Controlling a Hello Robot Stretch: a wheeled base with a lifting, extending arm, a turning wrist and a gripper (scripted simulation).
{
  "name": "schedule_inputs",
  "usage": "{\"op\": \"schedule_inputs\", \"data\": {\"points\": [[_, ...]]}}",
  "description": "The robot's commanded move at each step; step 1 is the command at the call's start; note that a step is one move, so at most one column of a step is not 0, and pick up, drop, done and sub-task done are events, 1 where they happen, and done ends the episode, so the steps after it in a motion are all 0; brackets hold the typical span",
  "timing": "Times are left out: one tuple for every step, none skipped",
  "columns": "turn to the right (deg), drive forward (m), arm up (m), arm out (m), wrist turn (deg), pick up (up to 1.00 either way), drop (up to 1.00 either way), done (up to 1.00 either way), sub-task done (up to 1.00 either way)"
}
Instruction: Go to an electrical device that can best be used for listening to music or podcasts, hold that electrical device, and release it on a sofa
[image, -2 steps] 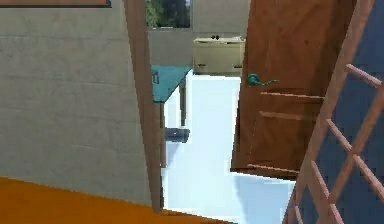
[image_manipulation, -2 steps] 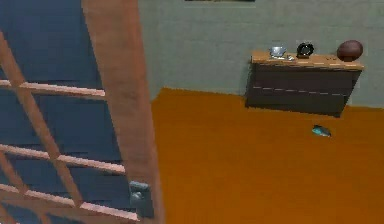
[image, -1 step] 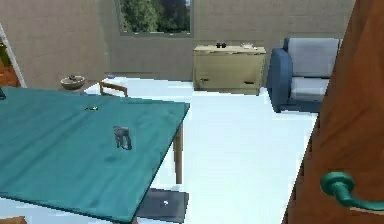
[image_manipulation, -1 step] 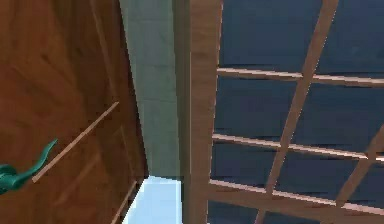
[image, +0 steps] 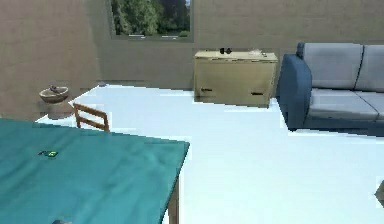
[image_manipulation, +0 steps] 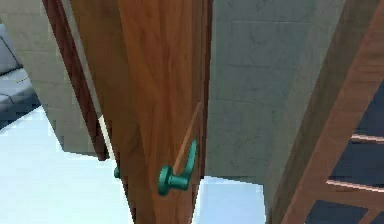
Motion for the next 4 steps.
{"op": "schedule_inputs", "data": {"points": [[12.0,0.0,0.0,0.0,0.0,0.0,0.0,0.0,0.0],[0.0,1.0,0.0,0.0,0.0,0.0,0.0,0.0,0.0],[3.0,0.0,0.0,0.0,0.0,0.0,0.0,0.0,0.0],[0.0,1.0,0.0,0.0,0.0,0.0,0.0,0.0,0.0]]}}
